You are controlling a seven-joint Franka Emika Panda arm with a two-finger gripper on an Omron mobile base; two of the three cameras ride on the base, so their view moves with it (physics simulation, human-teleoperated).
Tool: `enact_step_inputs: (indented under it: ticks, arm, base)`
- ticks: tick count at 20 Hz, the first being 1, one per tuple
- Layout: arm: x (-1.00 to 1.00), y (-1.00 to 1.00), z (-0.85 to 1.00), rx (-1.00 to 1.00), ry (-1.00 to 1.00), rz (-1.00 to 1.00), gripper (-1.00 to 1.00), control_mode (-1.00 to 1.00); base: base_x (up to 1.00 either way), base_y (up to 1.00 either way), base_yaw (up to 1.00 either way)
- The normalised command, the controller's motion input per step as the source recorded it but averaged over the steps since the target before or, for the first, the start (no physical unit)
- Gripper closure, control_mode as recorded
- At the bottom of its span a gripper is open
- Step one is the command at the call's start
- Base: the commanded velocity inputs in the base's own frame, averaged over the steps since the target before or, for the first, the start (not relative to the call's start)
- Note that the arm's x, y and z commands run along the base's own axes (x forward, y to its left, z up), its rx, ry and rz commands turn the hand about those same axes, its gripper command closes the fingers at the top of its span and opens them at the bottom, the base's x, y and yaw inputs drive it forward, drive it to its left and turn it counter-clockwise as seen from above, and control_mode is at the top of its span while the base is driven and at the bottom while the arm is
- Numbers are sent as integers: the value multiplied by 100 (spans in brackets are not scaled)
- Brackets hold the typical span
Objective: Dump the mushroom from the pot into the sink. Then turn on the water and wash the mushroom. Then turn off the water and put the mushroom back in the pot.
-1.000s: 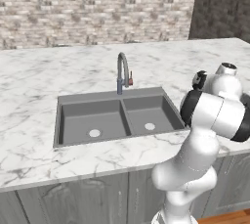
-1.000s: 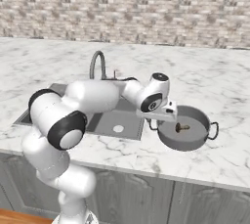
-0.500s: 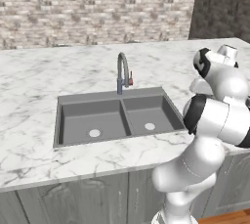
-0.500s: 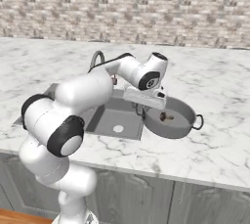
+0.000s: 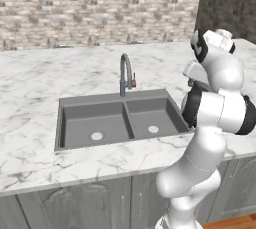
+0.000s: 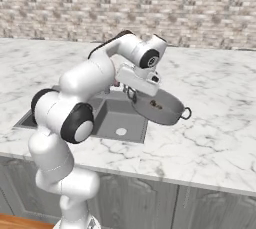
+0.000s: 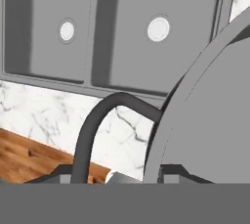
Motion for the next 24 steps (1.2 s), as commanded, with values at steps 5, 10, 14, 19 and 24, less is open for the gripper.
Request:
enact_step_inputs:
  ticks: [5,10,14,19,24]
  arm:
    - [25,56,19,15,2,5,100,-100]
    - [41,48,9,12,0,3,100,-100]
    - [41,40,12,12,-4,3,100,-100]
    - [11,37,15,13,-10,2,100,-100]
    - [0,42,20,13,-15,1,100,-100]
  base:
    - [0,0,0]
    - [0,0,0]
    - [0,0,0]
    - [0,0,0]
    - [0,0,0]
